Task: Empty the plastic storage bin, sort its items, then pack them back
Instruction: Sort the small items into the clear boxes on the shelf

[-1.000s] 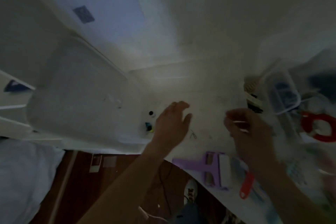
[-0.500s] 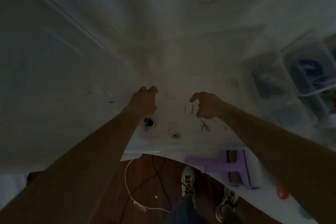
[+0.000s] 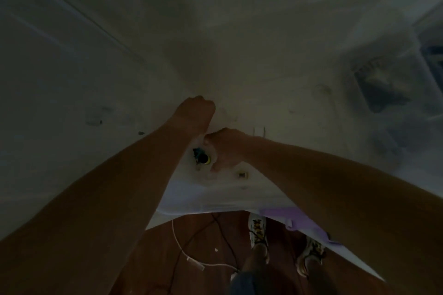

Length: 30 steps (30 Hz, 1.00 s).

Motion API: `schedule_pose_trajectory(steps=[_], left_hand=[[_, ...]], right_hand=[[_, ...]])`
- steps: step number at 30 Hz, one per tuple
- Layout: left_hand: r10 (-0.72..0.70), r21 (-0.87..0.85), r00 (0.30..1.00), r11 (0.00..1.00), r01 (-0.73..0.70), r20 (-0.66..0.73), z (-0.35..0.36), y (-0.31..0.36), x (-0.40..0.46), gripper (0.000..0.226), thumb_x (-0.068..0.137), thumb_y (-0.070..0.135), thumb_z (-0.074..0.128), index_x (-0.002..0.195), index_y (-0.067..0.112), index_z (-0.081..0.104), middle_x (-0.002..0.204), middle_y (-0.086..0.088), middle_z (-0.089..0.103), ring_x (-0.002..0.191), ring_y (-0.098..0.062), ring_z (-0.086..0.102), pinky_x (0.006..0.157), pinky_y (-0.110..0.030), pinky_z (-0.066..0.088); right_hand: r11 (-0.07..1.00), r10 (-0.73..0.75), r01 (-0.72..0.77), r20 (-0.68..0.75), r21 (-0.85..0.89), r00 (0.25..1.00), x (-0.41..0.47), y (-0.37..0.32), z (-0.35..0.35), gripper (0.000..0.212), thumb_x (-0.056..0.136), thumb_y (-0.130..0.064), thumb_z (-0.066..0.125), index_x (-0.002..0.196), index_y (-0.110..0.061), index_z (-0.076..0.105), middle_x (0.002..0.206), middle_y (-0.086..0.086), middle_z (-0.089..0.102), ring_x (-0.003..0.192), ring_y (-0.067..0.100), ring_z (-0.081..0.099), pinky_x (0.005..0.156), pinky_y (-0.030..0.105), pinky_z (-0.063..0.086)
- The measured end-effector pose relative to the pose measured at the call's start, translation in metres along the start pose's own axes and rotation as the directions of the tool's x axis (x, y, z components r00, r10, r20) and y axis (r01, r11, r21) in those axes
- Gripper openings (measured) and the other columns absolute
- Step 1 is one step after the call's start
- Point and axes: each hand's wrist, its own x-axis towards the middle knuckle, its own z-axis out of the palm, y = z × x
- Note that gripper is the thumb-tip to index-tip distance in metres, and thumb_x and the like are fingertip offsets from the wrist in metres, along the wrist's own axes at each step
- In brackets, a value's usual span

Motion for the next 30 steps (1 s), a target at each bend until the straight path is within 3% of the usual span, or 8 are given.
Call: schedule_pose_trajectory(steps=[4,8,12,15,18,22,25,30], left_hand=[[0.034,0.039,0.988,0.999,-0.028,-0.151,-0.027,-0.010,-0.003,0.025,0.085,-0.001,0.054,0.109,0.002,0.061,0.115,-0.019,0.059,0.105,-0.033,0.057,0.084,-0.038,0.044],[0.004,-0.005,0.983,1.000,-0.005,-0.185,-0.035,-0.011,-0.019,0.028,0.082,0.008,0.061,0.110,0.005,0.062,0.111,-0.016,0.061,0.102,-0.030,0.058,0.084,-0.038,0.047],[-0.043,-0.198,0.974,0.980,-0.002,-0.222,-0.039,-0.007,-0.041,0.027,0.083,0.014,0.063,0.110,0.009,0.066,0.111,-0.010,0.064,0.102,-0.025,0.058,0.081,-0.029,0.044],[-0.097,-0.428,0.947,0.903,-0.046,-0.306,-0.063,0.017,-0.065,0.023,0.082,0.018,0.069,0.105,0.017,0.073,0.107,-0.002,0.068,0.098,-0.018,0.063,0.087,-0.026,0.048],[-0.118,-0.635,0.913,0.753,-0.175,-0.392,-0.097,0.058,-0.089,0.024,0.079,0.023,0.076,0.102,0.024,0.071,0.099,0.005,0.071,0.084,-0.010,0.068,0.083,-0.027,0.055],[-0.094,-0.841,0.903,0.415,-0.348,-0.419,-0.149,0.132,-0.118,0.038,0.071,0.021,0.086,0.102,0.024,0.066,0.087,0.008,0.074,0.074,-0.004,0.070,0.068,-0.019,0.057],[-0.030,-0.883,0.895,0.184,-0.432,-0.444,-0.179,0.200,-0.135,0.032,0.070,0.013,0.086,0.098,0.014,0.070,0.084,-0.002,0.076,0.077,-0.015,0.072,0.070,-0.024,0.058],[0.087,-0.881,0.876,-0.053,-0.471,-0.474,-0.206,0.306,-0.152,0.024,0.074,0.002,0.081,0.096,0.007,0.075,0.086,-0.011,0.075,0.079,-0.017,0.071,0.073,-0.025,0.057]], right_hand=[[0.998,0.028,-0.035,-0.133,-0.053,0.991,0.019,-0.018,0.009,0.086,0.076,-0.044,0.080,0.139,-0.005,0.036,0.121,0.015,0.055,0.109,0.033,0.058,0.083,0.038,0.048],[0.996,0.043,-0.063,-0.277,-0.064,0.960,0.015,-0.025,0.007,0.043,0.087,-0.013,0.068,0.123,-0.001,0.047,0.113,0.016,0.057,0.102,0.032,0.061,0.069,0.033,0.042],[0.990,0.124,-0.094,-0.323,0.105,0.938,-0.022,-0.003,-0.016,0.035,0.081,-0.020,0.068,0.113,-0.010,0.060,0.111,0.008,0.062,0.097,0.024,0.060,0.074,0.029,0.051],[0.936,0.211,-0.035,-0.479,0.350,0.852,-0.088,0.015,-0.044,0.026,0.075,-0.021,0.072,0.101,-0.020,0.071,0.102,-0.003,0.066,0.090,0.017,0.064,0.076,0.031,0.056],[0.871,0.270,0.106,-0.648,0.480,0.712,-0.176,0.033,-0.060,0.023,0.073,-0.018,0.076,0.093,-0.029,0.073,0.094,-0.006,0.066,0.080,0.014,0.068,0.077,0.035,0.058],[0.757,0.340,0.309,-0.751,0.575,0.566,-0.288,0.057,-0.058,0.025,0.080,-0.011,0.078,0.100,-0.026,0.072,0.088,-0.002,0.069,0.073,0.015,0.071,0.070,0.029,0.060],[0.675,0.405,0.409,-0.772,0.614,0.490,-0.358,0.076,-0.046,0.028,0.080,-0.007,0.080,0.105,-0.018,0.073,0.090,0.006,0.072,0.080,0.017,0.073,0.070,0.021,0.056],[0.551,0.525,0.546,-0.770,0.631,0.362,-0.447,0.113,-0.010,0.024,0.079,-0.002,0.078,0.094,-0.020,0.078,0.084,0.002,0.077,0.078,0.011,0.073,0.073,0.021,0.055]])
